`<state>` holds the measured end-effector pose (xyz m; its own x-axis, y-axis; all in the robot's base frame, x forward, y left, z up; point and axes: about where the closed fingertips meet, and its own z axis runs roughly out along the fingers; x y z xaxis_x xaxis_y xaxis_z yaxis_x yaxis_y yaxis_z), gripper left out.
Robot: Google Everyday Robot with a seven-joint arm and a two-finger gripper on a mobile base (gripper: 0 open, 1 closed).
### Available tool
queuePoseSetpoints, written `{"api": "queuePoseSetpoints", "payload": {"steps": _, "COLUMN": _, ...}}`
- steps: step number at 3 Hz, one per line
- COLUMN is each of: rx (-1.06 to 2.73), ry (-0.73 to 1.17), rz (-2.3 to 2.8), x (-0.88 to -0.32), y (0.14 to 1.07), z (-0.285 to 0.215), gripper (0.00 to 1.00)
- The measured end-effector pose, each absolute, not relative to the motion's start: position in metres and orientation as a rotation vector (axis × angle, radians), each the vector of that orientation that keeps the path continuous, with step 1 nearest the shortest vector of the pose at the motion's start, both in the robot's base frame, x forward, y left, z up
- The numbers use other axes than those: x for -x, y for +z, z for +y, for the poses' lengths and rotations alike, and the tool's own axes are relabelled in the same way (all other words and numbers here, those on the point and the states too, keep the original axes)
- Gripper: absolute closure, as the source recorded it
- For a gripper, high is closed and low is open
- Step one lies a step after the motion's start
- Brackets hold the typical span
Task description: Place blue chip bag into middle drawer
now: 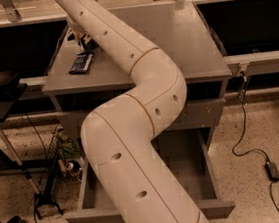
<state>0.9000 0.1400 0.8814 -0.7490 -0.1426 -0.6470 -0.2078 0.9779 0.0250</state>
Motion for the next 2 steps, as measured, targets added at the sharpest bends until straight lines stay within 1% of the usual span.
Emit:
{"api": "queuePoseSetpoints", "payload": {"steps": 1, "rx": 0.213, "ry": 0.082, "rz": 2.401, "x": -0.9, "y": 0.904, "z": 0.112, "gripper": 1.0}}
{"api": "queuePoseSetpoints", "payload": {"steps": 2, "rx": 0.225, "ry": 0.066, "rz": 2.383, "x": -0.895, "y": 0.922, "z": 0.097, "gripper": 1.0}}
